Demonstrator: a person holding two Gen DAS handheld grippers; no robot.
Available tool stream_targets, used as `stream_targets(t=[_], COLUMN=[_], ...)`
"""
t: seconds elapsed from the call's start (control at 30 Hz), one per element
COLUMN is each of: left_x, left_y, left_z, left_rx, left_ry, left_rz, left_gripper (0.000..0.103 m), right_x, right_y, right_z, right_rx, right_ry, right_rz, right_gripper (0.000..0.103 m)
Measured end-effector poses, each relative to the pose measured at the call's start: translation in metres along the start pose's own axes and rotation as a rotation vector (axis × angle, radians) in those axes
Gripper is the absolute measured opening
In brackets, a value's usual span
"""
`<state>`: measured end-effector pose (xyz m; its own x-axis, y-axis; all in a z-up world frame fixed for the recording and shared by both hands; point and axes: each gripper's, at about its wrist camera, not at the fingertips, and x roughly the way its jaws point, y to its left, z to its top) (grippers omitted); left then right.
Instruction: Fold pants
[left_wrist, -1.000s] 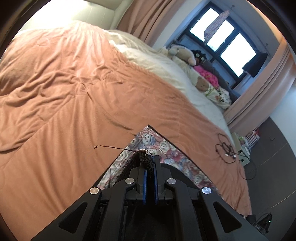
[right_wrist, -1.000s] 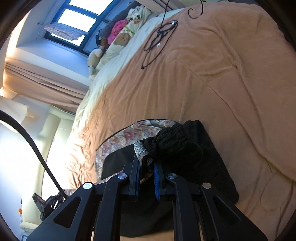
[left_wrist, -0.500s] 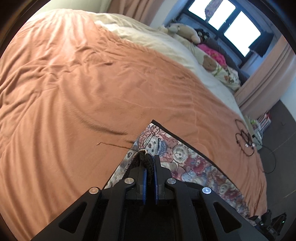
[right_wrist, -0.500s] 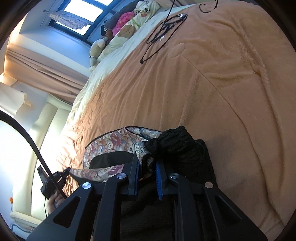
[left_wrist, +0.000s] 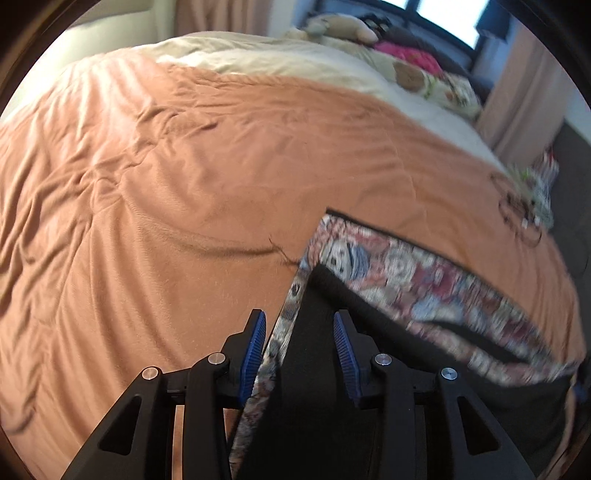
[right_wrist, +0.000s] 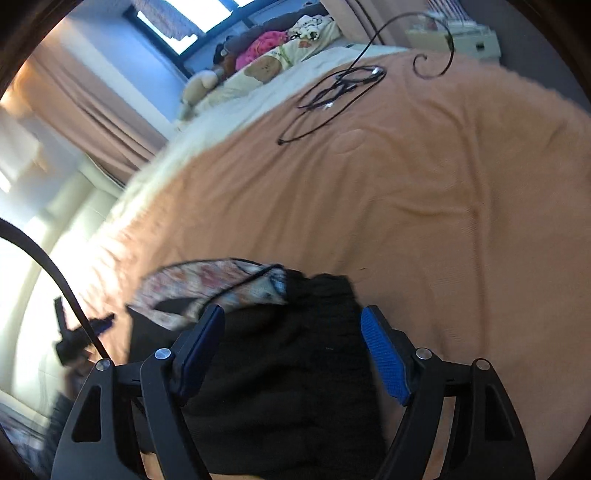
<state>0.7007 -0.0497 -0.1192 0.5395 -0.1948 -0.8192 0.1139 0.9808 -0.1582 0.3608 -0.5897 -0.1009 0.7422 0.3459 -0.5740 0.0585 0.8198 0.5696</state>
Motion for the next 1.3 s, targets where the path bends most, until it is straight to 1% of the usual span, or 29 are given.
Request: stream_targets(t=[0.1,0.23,0.33,0.4,0.47,0.57,0.7,0.73,0.77,0.8,0.83,0.9,0.93,0.97,1.03,1.13,1.2,1.3], left_x=[0.012,0.027,0.035,0.041,0.048,0.056,0.060,0.058,0.054,0.052,0.049,0.039,0.033,0.026,0.015,0.005,0.005,0.011], left_y=[-0.009,-0.017,-0.029,-0.035,-0.038,-0.037,-0.042,-0.044,-0.046,-0.046,-0.046,-0.044,-0.044,-0.043,-0.040,-0.038,-0.037,-0.039], left_z=[-0.001,0.002,0.005,0.008,0.011,0.015,0.017,0.017,0.017,0.018,0.019,0.023,0.025,0.029,0.036,0.049,0.058,0.068], left_rx=[0.084,0.145,0.206,0.238,0.256,0.248,0.264,0.273,0.288,0.293,0.294,0.289,0.287,0.282,0.263,0.233,0.226,0.224], left_ry=[0.011,0.017,0.016,0.019,0.023,0.027,0.006,-0.004,-0.021,-0.027,-0.029,-0.050,-0.064,-0.084,-0.109,-0.134,-0.139,-0.139], left_rz=[0.037,0.034,0.024,0.040,0.049,0.044,0.052,0.056,0.064,0.070,0.071,0.073,0.078,0.083,0.099,0.123,0.138,0.158], left_gripper=[0.041,0.041,0.041,0.041,0.041,0.041,0.041,0.036,0.021,0.011,0.006,0.005,0.004,0.004,0.004,0.004,0.004,0.004], right_x=[0.004,0.017,0.028,0.028,0.030,0.037,0.040,0.042,0.044,0.046,0.047,0.046,0.045,0.043,0.038,0.033,0.034,0.038], right_y=[0.011,0.019,0.019,0.019,0.019,0.017,0.015,0.015,0.015,0.016,0.017,0.021,0.023,0.025,0.027,0.027,0.026,0.029], right_z=[-0.001,-0.004,0.001,0.001,0.002,0.003,0.000,0.000,0.000,-0.002,-0.003,-0.001,-0.001,0.000,0.000,0.000,0.001,0.006], right_rx=[-0.031,-0.053,-0.054,-0.055,-0.057,-0.061,-0.080,-0.090,-0.101,-0.105,-0.110,-0.133,-0.141,-0.143,-0.145,-0.126,-0.104,-0.099], right_ry=[0.026,0.066,0.080,0.078,0.073,0.066,0.055,0.053,0.059,0.065,0.073,0.063,0.059,0.052,0.027,-0.001,-0.007,-0.009], right_rz=[-0.033,-0.062,-0.070,-0.073,-0.073,-0.078,-0.083,-0.088,-0.092,-0.091,-0.082,-0.096,-0.094,-0.091,-0.087,-0.068,-0.050,-0.046], right_gripper=[0.075,0.075,0.075,0.075,0.075,0.075,0.075,0.072,0.062,0.055,0.042,0.029,0.018,0.015,0.012,0.010,0.010,0.009])
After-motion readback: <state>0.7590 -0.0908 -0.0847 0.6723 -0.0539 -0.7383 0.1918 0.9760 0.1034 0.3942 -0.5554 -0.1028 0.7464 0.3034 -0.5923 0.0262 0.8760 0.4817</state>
